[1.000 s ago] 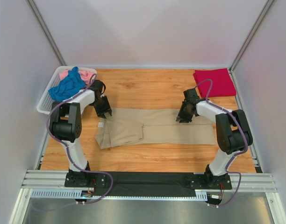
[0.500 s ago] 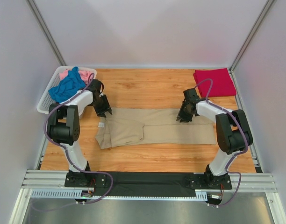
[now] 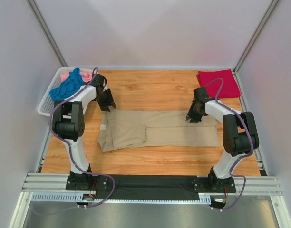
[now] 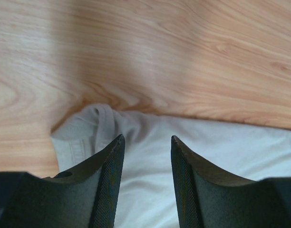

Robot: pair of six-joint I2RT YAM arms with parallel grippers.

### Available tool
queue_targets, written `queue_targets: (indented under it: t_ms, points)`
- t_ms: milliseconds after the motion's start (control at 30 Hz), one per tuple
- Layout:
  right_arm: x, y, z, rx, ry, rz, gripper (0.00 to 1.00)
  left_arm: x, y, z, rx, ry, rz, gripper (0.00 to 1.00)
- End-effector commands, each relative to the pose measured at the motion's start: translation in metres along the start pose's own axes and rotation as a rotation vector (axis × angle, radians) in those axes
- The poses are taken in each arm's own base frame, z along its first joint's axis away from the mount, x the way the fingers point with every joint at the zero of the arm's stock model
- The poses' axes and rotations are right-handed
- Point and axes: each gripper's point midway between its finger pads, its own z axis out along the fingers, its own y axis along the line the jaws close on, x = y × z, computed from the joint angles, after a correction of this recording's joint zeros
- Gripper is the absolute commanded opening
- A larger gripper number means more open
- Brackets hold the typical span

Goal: Fold and stack the t-shirts
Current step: Fold the tshirt

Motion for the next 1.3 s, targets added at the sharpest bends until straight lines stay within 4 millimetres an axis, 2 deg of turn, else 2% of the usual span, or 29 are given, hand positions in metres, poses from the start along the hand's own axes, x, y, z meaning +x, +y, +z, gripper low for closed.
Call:
queue_targets:
  t_ms: [0, 200, 400, 467, 600, 633, 733, 800, 900, 933, 1000, 1033, 1100, 1133, 1267]
  points:
    - [-0.029, -0.010, 0.002, 0.040, -0.092, -0.007, 0.29, -0.014, 0.015, 0.001, -0.080, -0.019, 0.008, 0.51]
    - [-0.028, -0.043, 0.030, 0.095, -0.048, 0.062, 0.28, -0.014, 0.028, 0.011, -0.136, -0.009, -0.023, 0.51]
    - [-0.032, -0.050, 0.029, 0.108, -0.057, 0.065, 0.28, -0.016, 0.034, 0.011, -0.175, -0.021, -0.043, 0.51]
    - [-0.035, -0.049, 0.026, 0.104, -0.067, 0.065, 0.28, -0.024, 0.029, 0.004, -0.161, -0.050, -0.042, 0.51]
    - [-0.040, -0.039, 0.017, 0.063, -0.072, 0.054, 0.29, -0.037, 0.002, -0.020, -0.055, -0.091, -0.029, 0.51]
    - [-0.045, -0.035, 0.012, 0.054, -0.083, 0.052, 0.29, -0.040, -0.009, -0.032, -0.010, -0.105, -0.017, 0.51]
    - [-0.050, -0.031, 0.001, 0.054, -0.083, 0.065, 0.29, -0.042, -0.023, -0.055, 0.036, -0.138, 0.028, 0.51]
    - [-0.049, -0.032, -0.005, 0.060, -0.074, 0.067, 0.30, -0.035, -0.025, -0.063, 0.035, -0.133, 0.077, 0.52]
    - [-0.052, -0.035, -0.014, 0.074, -0.092, 0.066, 0.30, -0.012, -0.029, -0.064, 0.040, -0.091, 0.124, 0.52]
    - [-0.054, -0.039, -0.017, 0.090, -0.102, 0.067, 0.30, 0.004, -0.024, -0.057, 0.029, -0.058, 0.131, 0.52]
    - [-0.058, -0.051, -0.018, 0.109, -0.108, 0.088, 0.30, 0.019, -0.031, -0.054, 0.054, -0.053, 0.157, 0.52]
    - [-0.060, -0.057, -0.018, 0.120, -0.113, 0.099, 0.30, 0.035, -0.025, -0.045, 0.051, -0.016, 0.153, 0.52]
    - [-0.069, -0.076, -0.022, 0.151, -0.132, 0.132, 0.30, 0.049, -0.032, -0.038, 0.092, 0.007, 0.146, 0.51]
    - [-0.071, -0.082, -0.023, 0.170, -0.141, 0.142, 0.30, 0.061, -0.028, -0.031, 0.086, 0.038, 0.137, 0.51]
    - [-0.073, -0.098, -0.021, 0.169, -0.132, 0.191, 0.29, 0.074, -0.015, -0.017, 0.042, 0.091, 0.115, 0.51]
